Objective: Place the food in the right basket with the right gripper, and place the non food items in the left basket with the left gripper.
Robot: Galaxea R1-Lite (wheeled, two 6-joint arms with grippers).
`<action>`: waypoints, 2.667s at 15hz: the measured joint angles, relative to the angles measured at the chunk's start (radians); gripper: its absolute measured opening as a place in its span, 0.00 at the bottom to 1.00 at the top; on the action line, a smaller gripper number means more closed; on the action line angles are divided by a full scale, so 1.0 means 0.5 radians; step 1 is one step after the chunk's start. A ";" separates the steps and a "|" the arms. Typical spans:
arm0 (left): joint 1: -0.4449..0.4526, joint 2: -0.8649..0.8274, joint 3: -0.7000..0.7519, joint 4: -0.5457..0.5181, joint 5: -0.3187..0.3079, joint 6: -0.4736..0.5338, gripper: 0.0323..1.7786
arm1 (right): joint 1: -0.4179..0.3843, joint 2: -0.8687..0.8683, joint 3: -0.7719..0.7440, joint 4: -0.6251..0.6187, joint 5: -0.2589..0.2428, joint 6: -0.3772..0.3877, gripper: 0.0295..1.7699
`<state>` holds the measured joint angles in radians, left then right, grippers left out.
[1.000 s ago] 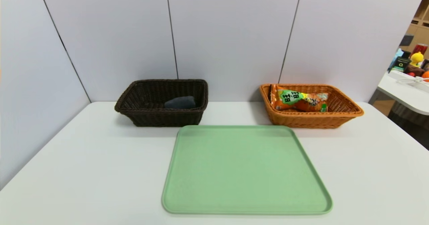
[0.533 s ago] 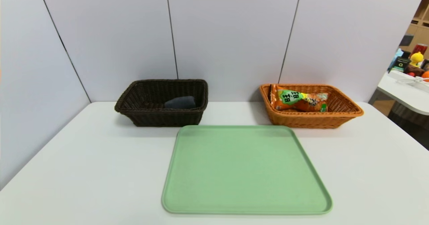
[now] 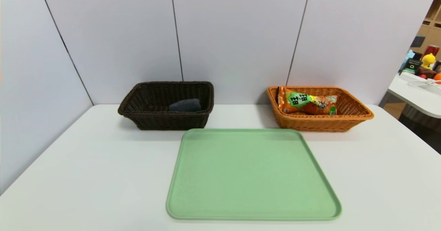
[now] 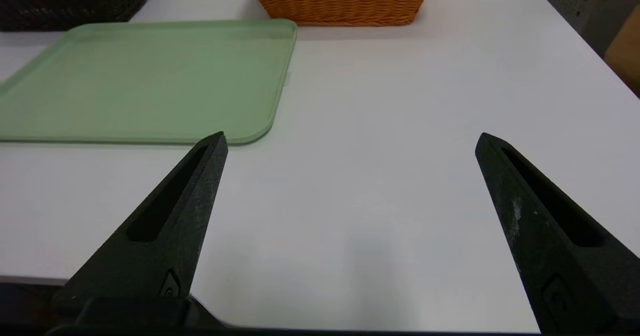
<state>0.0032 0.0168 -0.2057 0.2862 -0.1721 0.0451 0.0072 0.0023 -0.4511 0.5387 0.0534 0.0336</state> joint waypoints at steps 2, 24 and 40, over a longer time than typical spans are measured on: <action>-0.001 -0.021 0.062 -0.114 0.002 0.001 0.95 | 0.000 -0.005 0.098 -0.146 0.003 -0.003 0.97; -0.001 -0.034 0.411 -0.583 0.374 -0.155 0.95 | 0.000 -0.006 0.877 -1.031 -0.074 -0.021 0.97; -0.001 -0.034 0.411 -0.584 0.377 -0.181 0.95 | 0.000 -0.006 0.881 -1.044 -0.074 -0.023 0.97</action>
<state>0.0028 0.0000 0.0000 -0.0057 0.0164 -0.0455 0.0072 -0.0009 -0.0104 0.0168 0.0162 0.0219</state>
